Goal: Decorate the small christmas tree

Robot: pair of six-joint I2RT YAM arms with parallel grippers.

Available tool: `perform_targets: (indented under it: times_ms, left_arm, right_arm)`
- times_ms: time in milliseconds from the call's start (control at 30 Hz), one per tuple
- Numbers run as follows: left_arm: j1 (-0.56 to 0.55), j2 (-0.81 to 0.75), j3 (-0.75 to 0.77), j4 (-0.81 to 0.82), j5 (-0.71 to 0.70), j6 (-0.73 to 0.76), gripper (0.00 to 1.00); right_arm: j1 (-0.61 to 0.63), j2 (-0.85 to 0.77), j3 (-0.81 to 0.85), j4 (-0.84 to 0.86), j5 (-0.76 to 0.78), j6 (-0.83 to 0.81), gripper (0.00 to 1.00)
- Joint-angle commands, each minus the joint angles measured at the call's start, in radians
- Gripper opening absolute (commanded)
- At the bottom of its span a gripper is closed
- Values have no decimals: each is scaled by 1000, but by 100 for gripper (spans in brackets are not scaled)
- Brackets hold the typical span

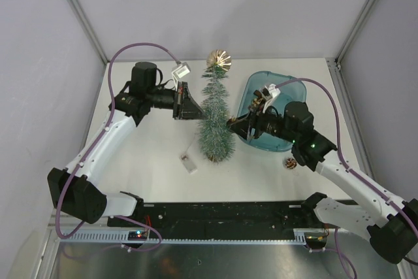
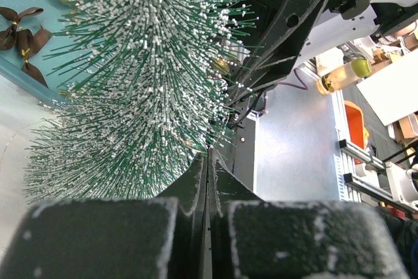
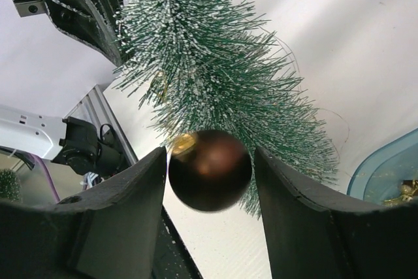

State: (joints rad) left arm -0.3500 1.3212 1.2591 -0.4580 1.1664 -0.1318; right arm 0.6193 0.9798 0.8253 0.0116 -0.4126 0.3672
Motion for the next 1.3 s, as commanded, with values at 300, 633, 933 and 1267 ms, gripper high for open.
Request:
perform_targets:
  times_ms: [300,633,933,1267]
  left_arm:
    - [-9,-13,36,14,33,-5,0]
    - [-10,-16,34,13,32,-5,0]
    - [-9,-15,33,13,31,-5,0]
    - [-9,-14,38,12,17,-5,8]
  right_arm:
    - [59,-12,-10,46,71,-2,61]
    - [55,-26,-11,16,85,-21,64]
    - [-31,-96,1,-5,51,-18,81]
    - [-158,-142,48,-134,109,-47,85]
